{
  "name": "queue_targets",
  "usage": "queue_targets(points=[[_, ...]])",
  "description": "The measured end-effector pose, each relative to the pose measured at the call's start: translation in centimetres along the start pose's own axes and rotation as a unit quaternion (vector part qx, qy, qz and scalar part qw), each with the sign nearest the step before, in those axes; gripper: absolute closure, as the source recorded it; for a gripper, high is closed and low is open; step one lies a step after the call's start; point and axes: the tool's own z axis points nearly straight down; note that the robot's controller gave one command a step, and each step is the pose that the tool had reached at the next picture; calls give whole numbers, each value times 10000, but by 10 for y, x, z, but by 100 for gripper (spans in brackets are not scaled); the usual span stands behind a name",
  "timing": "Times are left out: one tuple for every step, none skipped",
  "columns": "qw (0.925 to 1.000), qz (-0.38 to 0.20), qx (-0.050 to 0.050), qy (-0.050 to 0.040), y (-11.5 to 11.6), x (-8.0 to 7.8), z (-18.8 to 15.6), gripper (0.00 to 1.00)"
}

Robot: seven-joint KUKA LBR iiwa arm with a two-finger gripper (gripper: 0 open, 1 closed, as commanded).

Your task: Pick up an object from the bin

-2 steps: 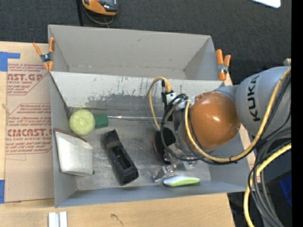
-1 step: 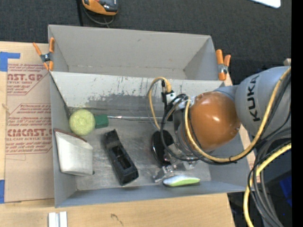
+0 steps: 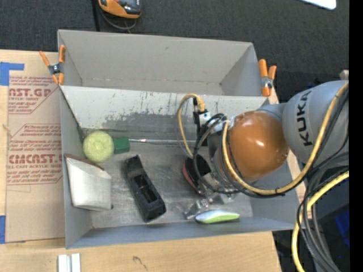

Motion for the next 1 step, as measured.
queue_targets(points=[[10000, -52, 3, -3, 0, 2, 1, 0]])
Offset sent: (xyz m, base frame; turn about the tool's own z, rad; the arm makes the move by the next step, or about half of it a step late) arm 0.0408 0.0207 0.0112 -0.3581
